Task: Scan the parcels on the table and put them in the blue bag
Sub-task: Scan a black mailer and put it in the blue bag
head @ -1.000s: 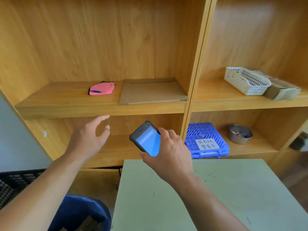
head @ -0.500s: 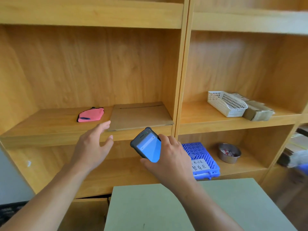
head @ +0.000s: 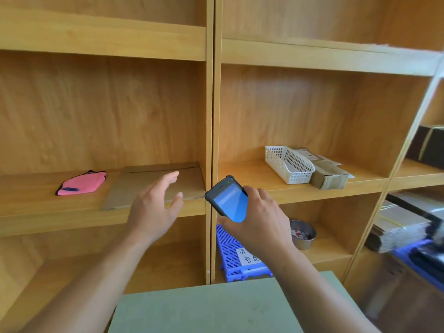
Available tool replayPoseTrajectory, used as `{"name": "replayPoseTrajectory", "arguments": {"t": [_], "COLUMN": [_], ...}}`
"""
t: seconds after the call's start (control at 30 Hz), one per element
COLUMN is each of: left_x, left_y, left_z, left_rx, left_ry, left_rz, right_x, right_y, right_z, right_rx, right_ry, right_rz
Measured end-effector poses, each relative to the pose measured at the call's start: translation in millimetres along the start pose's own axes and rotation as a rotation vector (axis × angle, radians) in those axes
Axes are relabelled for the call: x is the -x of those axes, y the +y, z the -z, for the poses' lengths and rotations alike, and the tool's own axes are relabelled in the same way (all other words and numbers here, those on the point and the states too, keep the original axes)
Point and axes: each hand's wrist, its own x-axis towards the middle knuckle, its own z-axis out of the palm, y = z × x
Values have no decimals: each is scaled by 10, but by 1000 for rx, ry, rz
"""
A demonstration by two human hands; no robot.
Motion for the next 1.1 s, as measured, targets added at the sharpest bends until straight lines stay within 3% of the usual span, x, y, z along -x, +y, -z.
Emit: {"name": "replayPoseTrajectory", "arguments": {"t": [0.53, 1.1], "left_x": [-637, -985], "left_y": [-116, -215], "left_z": [-796, -1338], "left_rx": [10, -45], "left_ry": [-83, -39], "left_rz": [-94, -36], "right_x": [-969, -2649], "right_y": [642, 1012], "right_z": [-536, -1815], "right_rx": [101, 131], "right_ry": [-126, -425], "right_rz": [-242, -204]}}
